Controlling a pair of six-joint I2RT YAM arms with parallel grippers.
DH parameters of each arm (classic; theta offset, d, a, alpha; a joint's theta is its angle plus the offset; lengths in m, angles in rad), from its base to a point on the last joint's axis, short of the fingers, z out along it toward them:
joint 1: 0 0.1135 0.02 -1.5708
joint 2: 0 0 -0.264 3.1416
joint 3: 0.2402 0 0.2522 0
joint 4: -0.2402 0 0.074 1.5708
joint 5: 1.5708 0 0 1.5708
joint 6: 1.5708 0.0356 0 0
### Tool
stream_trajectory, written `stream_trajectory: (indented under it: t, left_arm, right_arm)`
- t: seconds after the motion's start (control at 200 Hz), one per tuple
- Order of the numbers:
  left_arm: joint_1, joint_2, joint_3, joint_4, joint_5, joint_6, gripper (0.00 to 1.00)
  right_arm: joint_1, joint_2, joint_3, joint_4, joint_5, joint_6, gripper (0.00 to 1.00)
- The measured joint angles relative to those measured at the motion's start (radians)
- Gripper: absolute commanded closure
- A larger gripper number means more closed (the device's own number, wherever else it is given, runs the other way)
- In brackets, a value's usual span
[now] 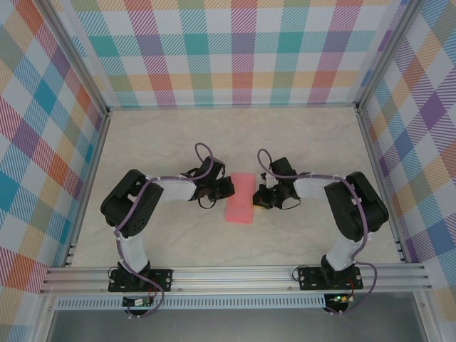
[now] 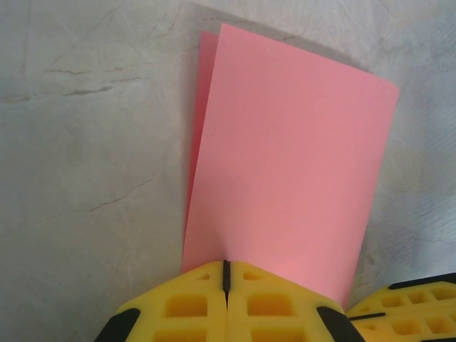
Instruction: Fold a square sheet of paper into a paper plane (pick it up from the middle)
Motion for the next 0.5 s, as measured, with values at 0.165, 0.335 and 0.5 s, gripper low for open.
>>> stream_trajectory:
  t: [0.165, 0.335, 0.5]
  left_arm:
    - [0.000, -0.016, 0.101, -0.237, -0.058, 0.047, 0.79]
    - [0.000, -0.089, 0.180, -0.426, -0.193, 0.049, 0.77]
    - [0.000, -0.220, 0.137, -0.491, -0.285, 0.005, 0.77]
  right_arm:
    - [0.056, -0.002, 0.005, 0.001, 0.031, 0.064, 1.00]
    - [0.123, -0.002, 0.017, 0.018, 0.084, 0.176, 1.00]
    - [0.175, 0.003, 0.023, 0.058, 0.123, 0.274, 1.00]
